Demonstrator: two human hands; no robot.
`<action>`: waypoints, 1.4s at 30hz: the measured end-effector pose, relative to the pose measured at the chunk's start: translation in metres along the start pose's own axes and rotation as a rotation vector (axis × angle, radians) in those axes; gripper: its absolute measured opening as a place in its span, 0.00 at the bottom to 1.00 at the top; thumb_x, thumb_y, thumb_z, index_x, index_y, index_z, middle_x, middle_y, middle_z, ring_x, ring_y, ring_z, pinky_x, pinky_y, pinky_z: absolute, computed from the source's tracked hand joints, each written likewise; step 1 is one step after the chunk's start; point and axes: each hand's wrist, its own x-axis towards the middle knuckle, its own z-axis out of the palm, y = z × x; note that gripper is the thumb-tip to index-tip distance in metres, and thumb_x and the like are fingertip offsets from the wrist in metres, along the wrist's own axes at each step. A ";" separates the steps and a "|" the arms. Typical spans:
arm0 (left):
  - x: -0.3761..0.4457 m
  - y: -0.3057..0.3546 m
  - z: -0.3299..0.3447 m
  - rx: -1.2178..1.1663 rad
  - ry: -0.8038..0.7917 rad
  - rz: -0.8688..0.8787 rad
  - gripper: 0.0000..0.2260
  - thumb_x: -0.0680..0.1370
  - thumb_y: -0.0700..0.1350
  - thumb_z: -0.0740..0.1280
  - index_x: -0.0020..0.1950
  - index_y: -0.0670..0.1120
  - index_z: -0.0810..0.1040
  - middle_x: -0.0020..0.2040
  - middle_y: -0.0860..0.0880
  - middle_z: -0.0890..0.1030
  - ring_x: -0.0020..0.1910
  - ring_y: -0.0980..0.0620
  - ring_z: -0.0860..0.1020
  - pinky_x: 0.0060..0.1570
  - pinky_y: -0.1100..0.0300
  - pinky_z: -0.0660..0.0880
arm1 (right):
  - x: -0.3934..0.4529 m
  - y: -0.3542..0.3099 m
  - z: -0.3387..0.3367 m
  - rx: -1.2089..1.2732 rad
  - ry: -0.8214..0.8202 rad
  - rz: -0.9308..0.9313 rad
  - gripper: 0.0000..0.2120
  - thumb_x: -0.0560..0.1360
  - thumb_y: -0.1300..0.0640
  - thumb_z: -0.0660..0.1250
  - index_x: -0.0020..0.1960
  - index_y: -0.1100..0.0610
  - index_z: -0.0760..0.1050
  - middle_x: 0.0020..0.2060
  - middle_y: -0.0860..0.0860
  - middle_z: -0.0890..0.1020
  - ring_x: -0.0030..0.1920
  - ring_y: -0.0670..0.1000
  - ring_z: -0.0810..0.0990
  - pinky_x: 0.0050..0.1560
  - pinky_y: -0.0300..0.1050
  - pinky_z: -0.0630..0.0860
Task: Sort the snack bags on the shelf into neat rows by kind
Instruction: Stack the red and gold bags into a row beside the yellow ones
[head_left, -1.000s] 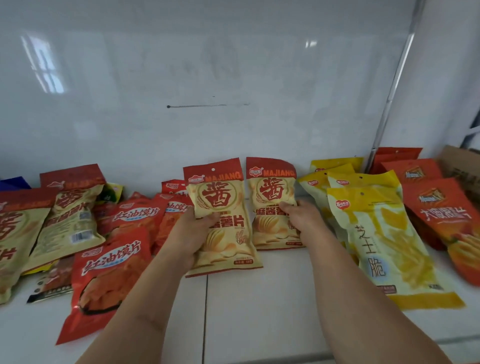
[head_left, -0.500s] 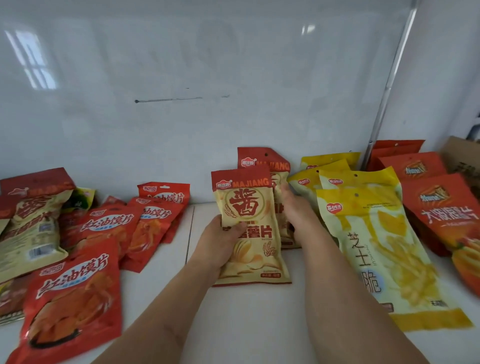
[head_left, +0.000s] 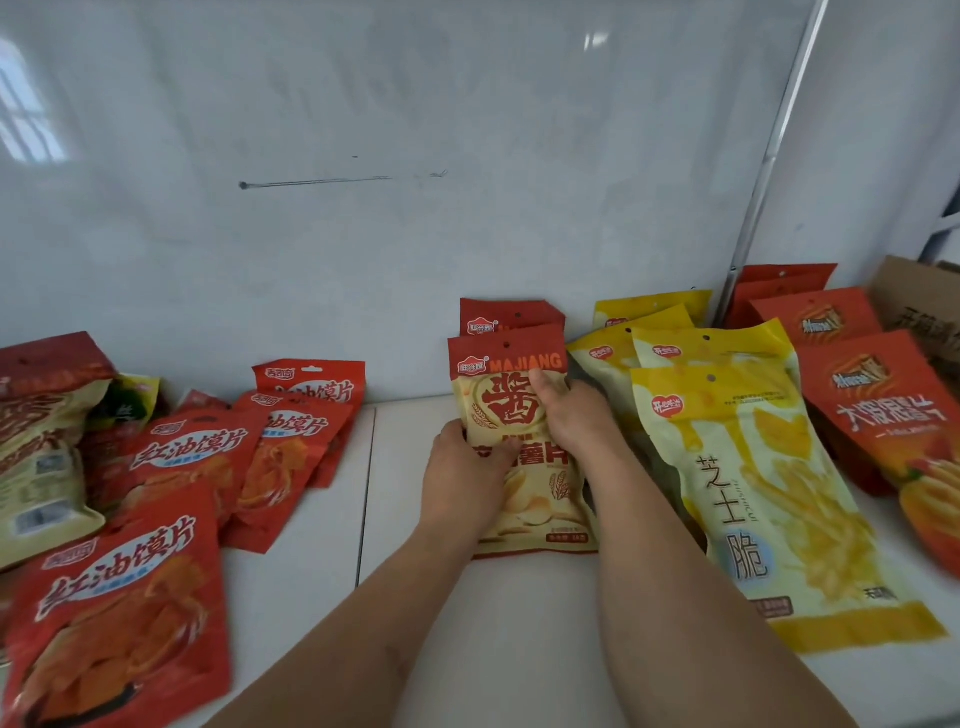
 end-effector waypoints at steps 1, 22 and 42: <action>0.000 0.002 0.001 0.000 0.004 -0.003 0.18 0.76 0.54 0.72 0.61 0.49 0.75 0.55 0.51 0.81 0.53 0.50 0.81 0.54 0.48 0.80 | 0.002 0.000 0.001 -0.026 0.013 0.003 0.26 0.78 0.31 0.55 0.50 0.54 0.76 0.46 0.51 0.82 0.45 0.54 0.79 0.49 0.49 0.77; -0.013 0.007 -0.020 -0.024 0.129 -0.024 0.29 0.79 0.52 0.67 0.77 0.46 0.63 0.66 0.49 0.75 0.61 0.48 0.77 0.59 0.51 0.76 | -0.036 -0.025 0.001 -0.526 0.321 -0.301 0.27 0.81 0.40 0.56 0.72 0.56 0.66 0.68 0.56 0.73 0.69 0.59 0.70 0.65 0.55 0.69; -0.014 -0.043 -0.227 0.318 0.362 0.097 0.14 0.79 0.52 0.64 0.62 0.48 0.80 0.61 0.49 0.79 0.60 0.47 0.77 0.51 0.57 0.69 | -0.139 -0.143 0.152 -0.503 0.033 -0.650 0.17 0.82 0.44 0.58 0.64 0.52 0.76 0.59 0.53 0.81 0.61 0.58 0.77 0.59 0.53 0.71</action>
